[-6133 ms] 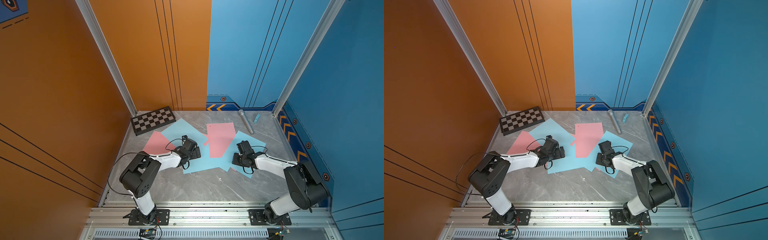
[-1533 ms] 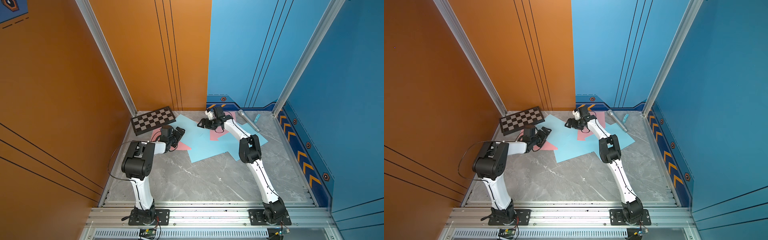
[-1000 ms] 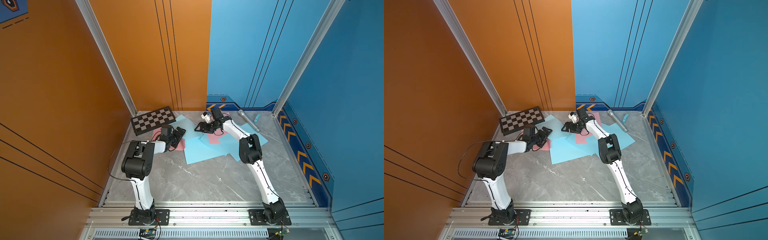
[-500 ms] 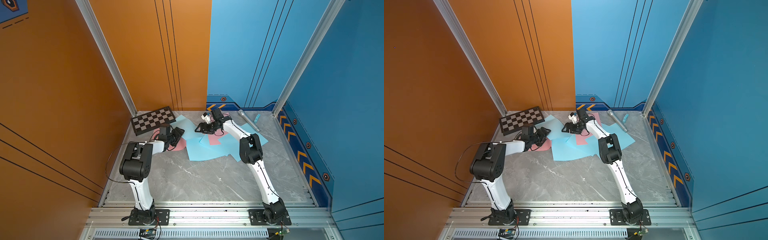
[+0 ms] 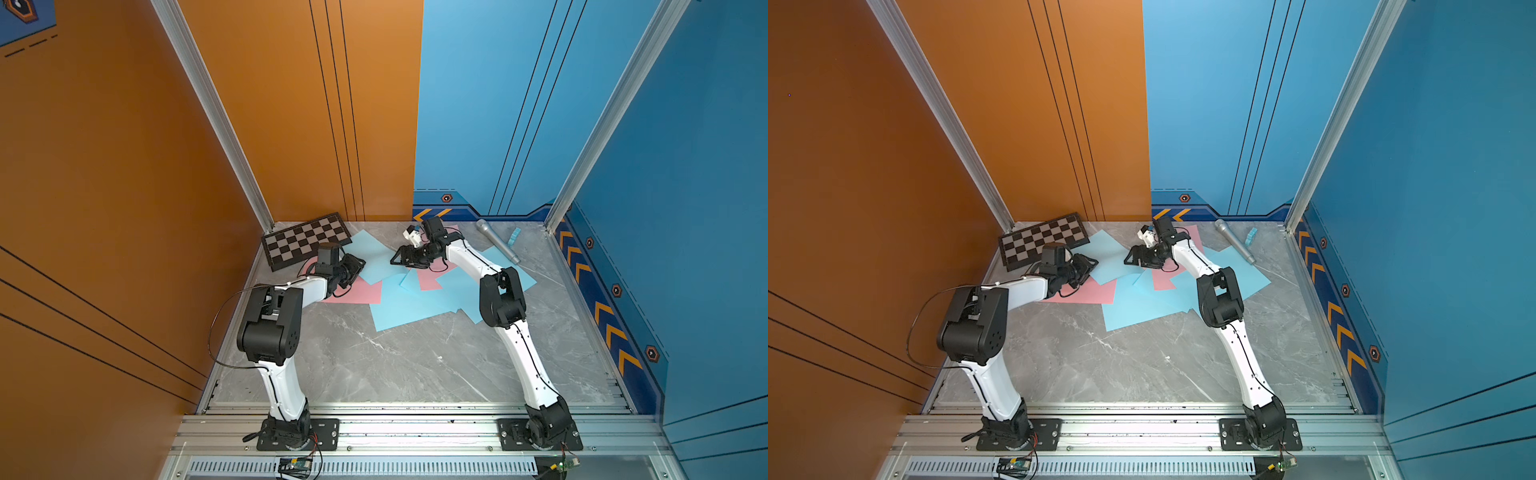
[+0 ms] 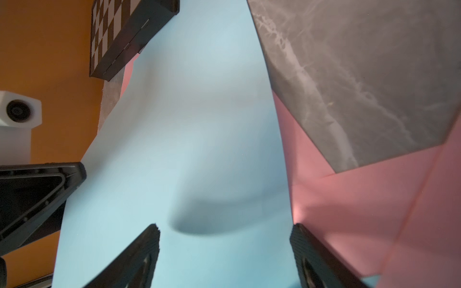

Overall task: Sort the scattered colored papers by color
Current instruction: Pick up the colored paper.

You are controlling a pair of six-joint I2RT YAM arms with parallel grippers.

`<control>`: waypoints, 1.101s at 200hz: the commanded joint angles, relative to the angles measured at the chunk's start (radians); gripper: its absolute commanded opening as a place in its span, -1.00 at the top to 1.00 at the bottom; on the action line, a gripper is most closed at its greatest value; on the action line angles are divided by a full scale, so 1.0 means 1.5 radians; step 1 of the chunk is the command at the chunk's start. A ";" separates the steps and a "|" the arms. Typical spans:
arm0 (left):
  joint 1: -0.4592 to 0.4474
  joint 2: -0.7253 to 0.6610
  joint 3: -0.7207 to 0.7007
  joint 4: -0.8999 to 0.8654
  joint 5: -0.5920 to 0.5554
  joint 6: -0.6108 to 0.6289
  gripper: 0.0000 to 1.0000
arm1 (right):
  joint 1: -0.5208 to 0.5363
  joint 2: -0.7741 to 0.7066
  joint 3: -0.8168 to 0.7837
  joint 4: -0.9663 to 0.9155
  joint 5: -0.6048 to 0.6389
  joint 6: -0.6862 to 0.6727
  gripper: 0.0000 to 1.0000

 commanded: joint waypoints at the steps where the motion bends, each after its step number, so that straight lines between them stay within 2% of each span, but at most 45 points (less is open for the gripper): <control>1: 0.003 0.012 0.021 -0.011 0.014 0.005 0.41 | -0.006 -0.024 -0.020 -0.043 0.031 0.003 -0.69; 41: 0.003 0.005 0.013 -0.011 0.018 0.007 0.75 | -0.013 -0.040 -0.024 -0.044 0.037 0.007 -0.70; 59: 0.001 0.003 0.002 -0.011 0.020 0.007 0.83 | -0.018 -0.050 -0.035 -0.043 0.039 0.005 -0.70; 80: -0.002 0.002 -0.009 -0.011 0.025 0.002 1.00 | -0.024 -0.057 -0.043 -0.042 0.047 0.005 -0.70; 114: -0.013 -0.011 -0.004 -0.015 0.029 0.013 1.00 | -0.040 -0.083 -0.049 -0.042 0.059 0.016 -0.70; 146: -0.022 -0.041 0.048 -0.090 0.035 0.072 1.00 | -0.059 -0.144 -0.087 -0.028 0.084 0.033 -0.71; 188: -0.041 -0.096 0.130 -0.236 0.013 0.187 1.00 | -0.078 -0.282 -0.210 0.032 0.114 0.051 -0.75; 220: -0.051 -0.130 0.162 -0.269 0.051 0.229 1.00 | -0.091 -0.369 -0.292 0.062 0.127 0.064 -0.77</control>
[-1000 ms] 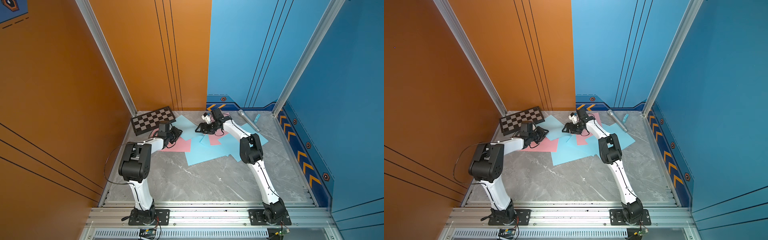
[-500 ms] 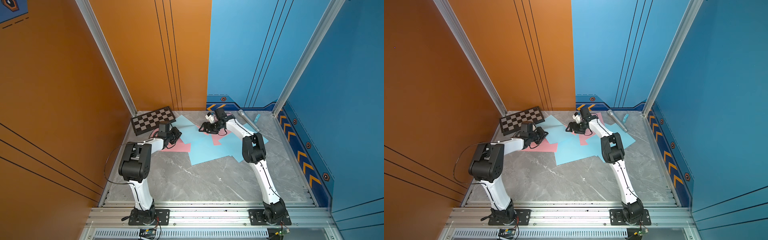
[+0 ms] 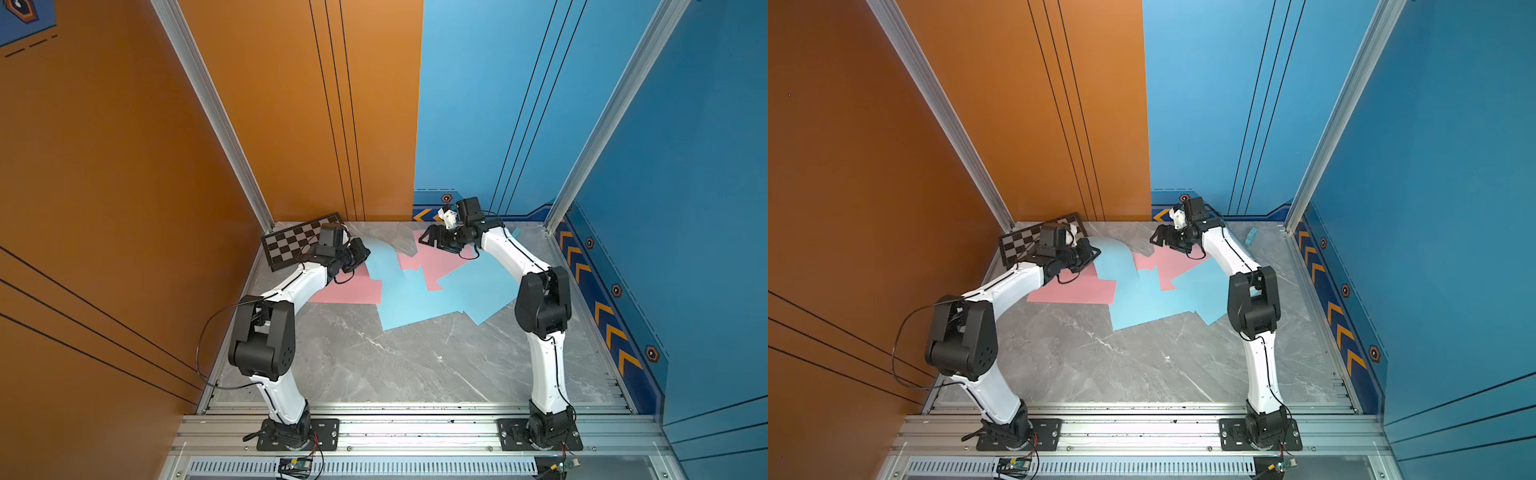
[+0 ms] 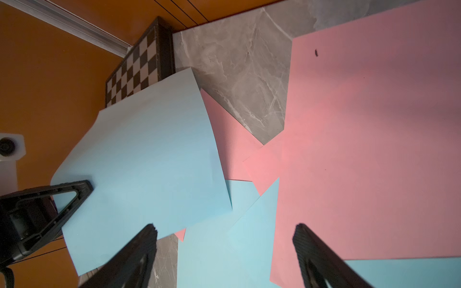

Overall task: Sort the scattered colored papers by color
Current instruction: Pick up the colored paper, then place the colored paper at the center of the board.

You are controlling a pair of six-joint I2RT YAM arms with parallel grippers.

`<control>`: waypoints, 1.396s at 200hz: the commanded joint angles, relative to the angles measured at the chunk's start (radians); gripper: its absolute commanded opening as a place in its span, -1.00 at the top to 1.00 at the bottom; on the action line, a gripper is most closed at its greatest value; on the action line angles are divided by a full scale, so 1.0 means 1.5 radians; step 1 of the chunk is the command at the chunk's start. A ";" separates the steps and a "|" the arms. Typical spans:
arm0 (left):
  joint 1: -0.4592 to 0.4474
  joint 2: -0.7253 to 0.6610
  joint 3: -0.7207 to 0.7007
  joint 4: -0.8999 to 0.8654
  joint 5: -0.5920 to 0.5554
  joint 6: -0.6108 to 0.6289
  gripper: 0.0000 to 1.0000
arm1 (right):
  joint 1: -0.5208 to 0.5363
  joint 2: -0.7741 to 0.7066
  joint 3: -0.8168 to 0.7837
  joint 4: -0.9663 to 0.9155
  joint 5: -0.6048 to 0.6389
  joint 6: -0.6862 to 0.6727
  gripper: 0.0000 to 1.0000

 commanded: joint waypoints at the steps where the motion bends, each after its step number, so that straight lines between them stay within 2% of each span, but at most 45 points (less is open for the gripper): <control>1: -0.010 -0.032 0.026 -0.070 0.033 0.069 1.00 | -0.006 -0.057 -0.051 0.036 0.026 0.019 -0.77; 62: -0.078 -0.114 0.072 -0.141 0.109 0.146 1.00 | -0.027 -0.219 -0.260 0.112 0.037 0.058 -0.78; 102: -0.149 -0.185 0.047 -0.152 0.109 0.184 1.00 | -0.052 -0.349 -0.390 0.164 0.032 0.088 -0.79; 137: -0.236 -0.180 0.072 -0.152 0.093 0.181 1.00 | -0.097 -0.482 -0.459 0.164 0.040 0.113 -0.81; 163: -0.322 -0.167 0.101 -0.152 0.045 0.213 1.00 | -0.140 -0.588 -0.514 0.159 0.059 0.128 -0.84; 181: -0.383 -0.175 0.106 -0.151 -0.035 0.246 1.00 | -0.173 -0.648 -0.541 0.143 0.065 0.133 -0.86; 207: -0.429 -0.176 0.109 -0.137 -0.085 0.247 1.00 | -0.197 -0.703 -0.559 0.114 0.087 0.132 -0.88; 228: -0.455 -0.188 0.072 -0.055 -0.090 0.246 1.00 | -0.200 -0.724 -0.574 0.114 0.091 0.142 -0.88; 257: -0.474 -0.218 -0.063 0.091 -0.086 0.214 1.00 | -0.202 -0.734 -0.591 0.108 0.089 0.144 -0.88; 279: -0.488 -0.205 -0.141 0.147 -0.074 0.185 1.00 | -0.202 -0.737 -0.611 0.107 0.091 0.144 -0.88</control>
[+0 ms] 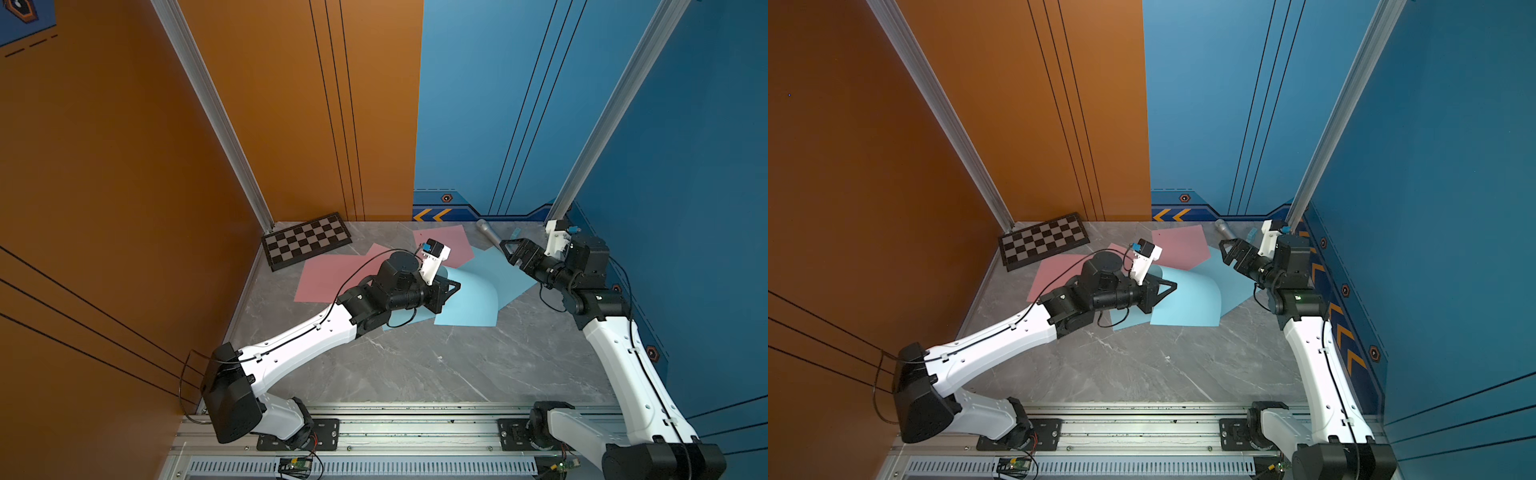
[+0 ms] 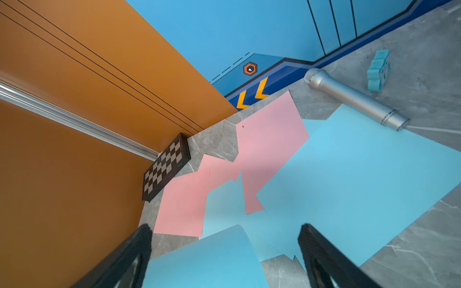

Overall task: Sort the scattered colored papers by color
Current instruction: Place the colored paper at the center of the board.

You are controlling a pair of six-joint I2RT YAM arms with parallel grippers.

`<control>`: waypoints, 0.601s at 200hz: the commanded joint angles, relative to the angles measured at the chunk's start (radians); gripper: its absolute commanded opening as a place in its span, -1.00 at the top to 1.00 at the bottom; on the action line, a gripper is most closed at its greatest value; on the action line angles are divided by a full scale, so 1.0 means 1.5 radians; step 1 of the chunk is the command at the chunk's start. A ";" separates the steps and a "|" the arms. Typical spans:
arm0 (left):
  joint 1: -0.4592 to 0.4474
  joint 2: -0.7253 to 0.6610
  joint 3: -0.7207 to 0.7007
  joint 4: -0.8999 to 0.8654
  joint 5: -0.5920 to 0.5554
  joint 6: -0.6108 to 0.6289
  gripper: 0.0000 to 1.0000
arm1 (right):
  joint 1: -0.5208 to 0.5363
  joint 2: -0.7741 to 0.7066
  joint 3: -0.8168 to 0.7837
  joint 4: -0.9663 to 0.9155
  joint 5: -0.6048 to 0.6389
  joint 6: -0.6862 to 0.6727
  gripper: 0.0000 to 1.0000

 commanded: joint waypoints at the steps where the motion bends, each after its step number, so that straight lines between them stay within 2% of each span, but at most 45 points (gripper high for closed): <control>1: -0.019 0.008 -0.071 0.108 -0.001 -0.031 1.00 | -0.003 -0.013 -0.024 -0.019 0.016 0.008 -0.88; 32: -0.031 0.096 -0.140 0.138 0.014 -0.101 1.00 | -0.002 0.003 -0.053 -0.017 0.014 0.010 -0.88; 70: -0.032 0.212 -0.151 0.151 0.033 -0.187 1.00 | 0.009 0.054 -0.087 -0.046 0.050 -0.014 -0.87; 120: -0.026 0.301 -0.150 0.154 0.048 -0.273 1.00 | 0.019 0.141 -0.095 -0.049 0.094 -0.029 -0.80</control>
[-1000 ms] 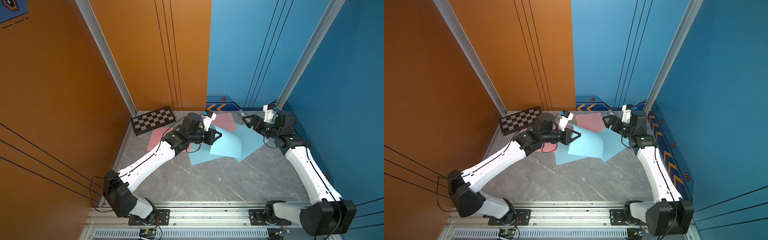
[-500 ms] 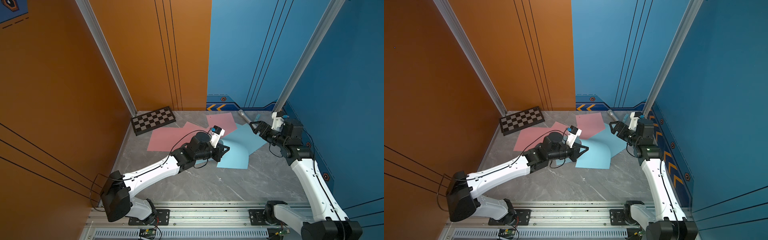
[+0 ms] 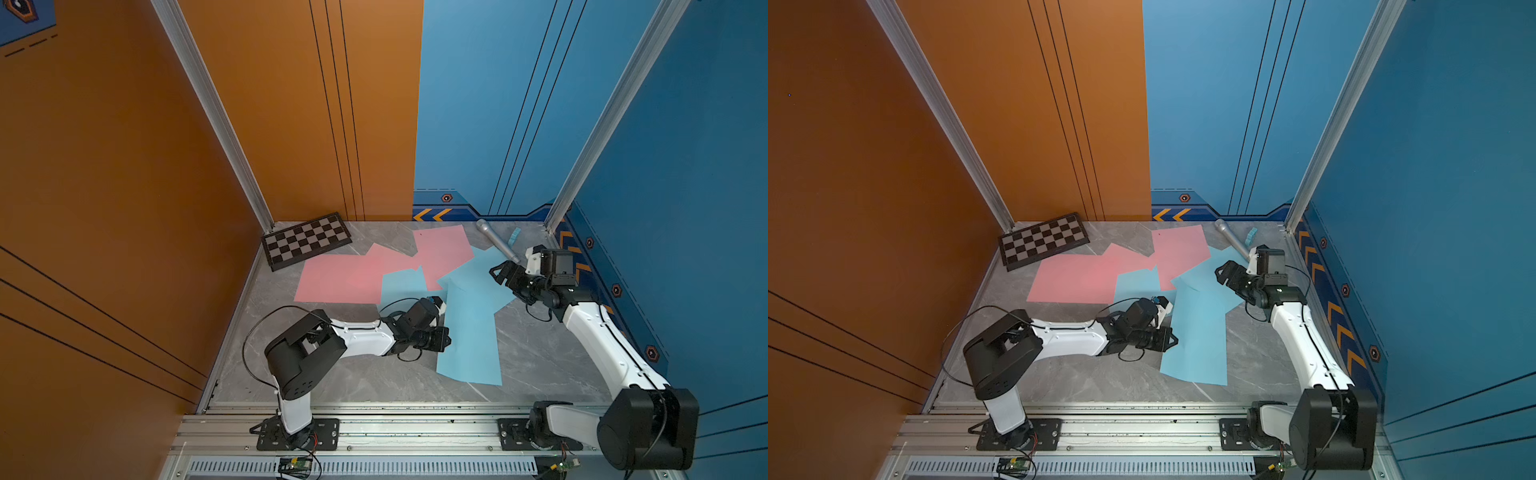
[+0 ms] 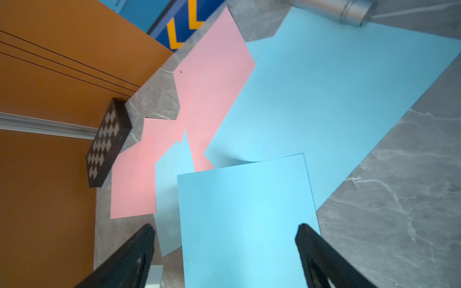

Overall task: Sort the scattered colored papers by color
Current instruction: Place the colored paper at the center of the board.

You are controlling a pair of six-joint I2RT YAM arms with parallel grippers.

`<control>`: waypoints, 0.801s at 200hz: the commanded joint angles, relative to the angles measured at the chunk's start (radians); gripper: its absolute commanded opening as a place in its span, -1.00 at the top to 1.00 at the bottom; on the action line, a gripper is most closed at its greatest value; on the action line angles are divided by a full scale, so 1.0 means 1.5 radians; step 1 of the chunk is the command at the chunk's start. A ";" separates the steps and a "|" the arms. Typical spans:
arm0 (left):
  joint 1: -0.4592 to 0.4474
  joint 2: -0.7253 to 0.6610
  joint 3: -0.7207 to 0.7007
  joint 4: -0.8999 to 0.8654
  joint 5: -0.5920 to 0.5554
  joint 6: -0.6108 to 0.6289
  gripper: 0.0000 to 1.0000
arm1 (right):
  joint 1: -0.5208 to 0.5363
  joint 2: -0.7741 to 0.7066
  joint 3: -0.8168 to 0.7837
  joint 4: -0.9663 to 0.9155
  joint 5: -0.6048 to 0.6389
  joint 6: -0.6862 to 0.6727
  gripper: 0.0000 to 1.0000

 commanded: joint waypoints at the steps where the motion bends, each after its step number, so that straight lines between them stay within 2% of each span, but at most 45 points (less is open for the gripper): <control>1: 0.003 0.024 -0.002 0.018 0.024 -0.063 1.00 | 0.010 0.017 -0.003 -0.017 0.048 -0.023 -0.80; 21: -0.002 0.030 -0.013 0.018 0.014 -0.082 1.00 | 0.010 0.056 0.009 -0.015 0.083 -0.027 -0.78; 55: -0.010 0.016 -0.036 0.018 -0.031 -0.125 1.00 | 0.017 0.133 0.024 -0.001 0.088 -0.019 -0.74; 99: -0.020 -0.017 -0.070 0.018 -0.091 -0.153 1.00 | 0.014 0.174 0.016 0.039 0.083 0.001 -0.75; 160: -0.036 -0.032 -0.085 0.018 -0.080 -0.173 1.00 | 0.009 0.199 0.024 0.058 0.079 0.013 -0.76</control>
